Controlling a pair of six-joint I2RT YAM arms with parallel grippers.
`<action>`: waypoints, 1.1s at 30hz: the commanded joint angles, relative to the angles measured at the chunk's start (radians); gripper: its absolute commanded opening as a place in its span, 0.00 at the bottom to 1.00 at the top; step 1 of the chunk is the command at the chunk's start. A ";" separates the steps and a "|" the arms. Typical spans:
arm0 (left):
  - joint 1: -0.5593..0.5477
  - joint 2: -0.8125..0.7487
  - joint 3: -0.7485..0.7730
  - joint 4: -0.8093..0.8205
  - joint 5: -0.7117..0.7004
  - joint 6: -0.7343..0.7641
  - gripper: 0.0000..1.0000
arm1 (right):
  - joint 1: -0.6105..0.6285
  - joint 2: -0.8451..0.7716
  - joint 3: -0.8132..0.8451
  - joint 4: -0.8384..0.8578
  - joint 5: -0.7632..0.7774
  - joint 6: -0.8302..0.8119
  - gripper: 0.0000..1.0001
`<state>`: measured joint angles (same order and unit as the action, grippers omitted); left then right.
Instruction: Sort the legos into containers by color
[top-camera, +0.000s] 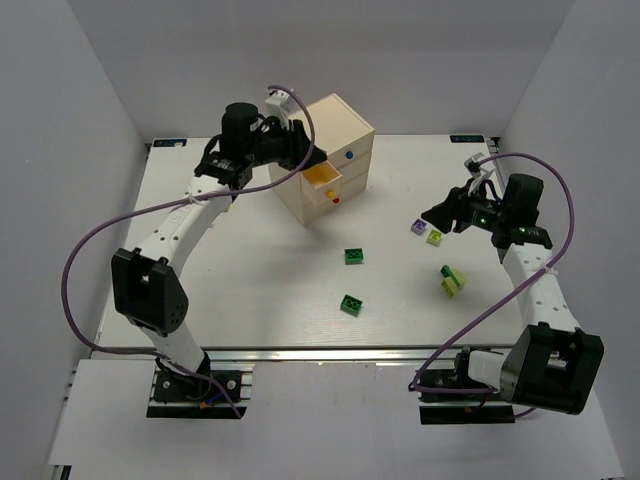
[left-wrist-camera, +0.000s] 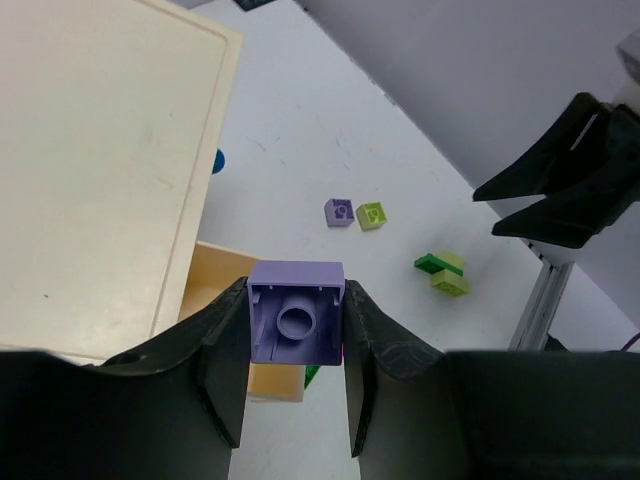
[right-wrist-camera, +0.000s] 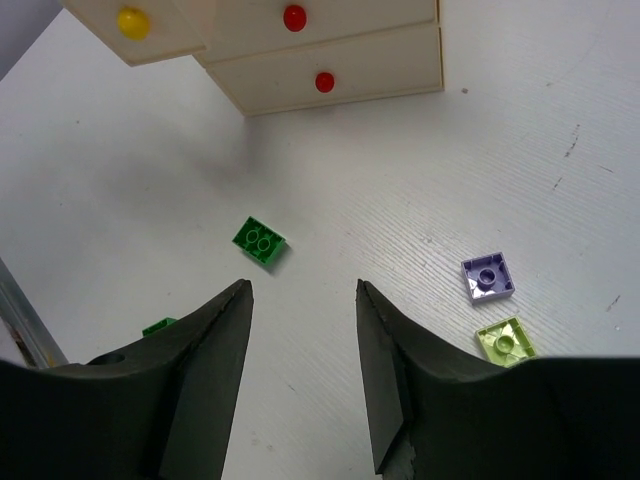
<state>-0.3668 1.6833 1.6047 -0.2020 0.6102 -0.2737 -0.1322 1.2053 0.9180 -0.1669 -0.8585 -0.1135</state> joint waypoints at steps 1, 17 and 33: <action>-0.029 0.013 0.060 -0.118 -0.136 0.053 0.06 | -0.012 0.007 -0.010 0.007 -0.001 -0.014 0.52; -0.099 0.131 0.242 -0.275 -0.305 0.090 0.52 | -0.029 0.014 -0.011 0.001 -0.017 -0.017 0.58; -0.077 -0.121 0.100 -0.216 -0.351 0.038 0.00 | -0.018 0.048 0.008 0.009 0.197 -0.161 0.34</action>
<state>-0.4534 1.7771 1.7798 -0.4667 0.2890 -0.2089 -0.1558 1.2301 0.9180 -0.1772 -0.7799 -0.1795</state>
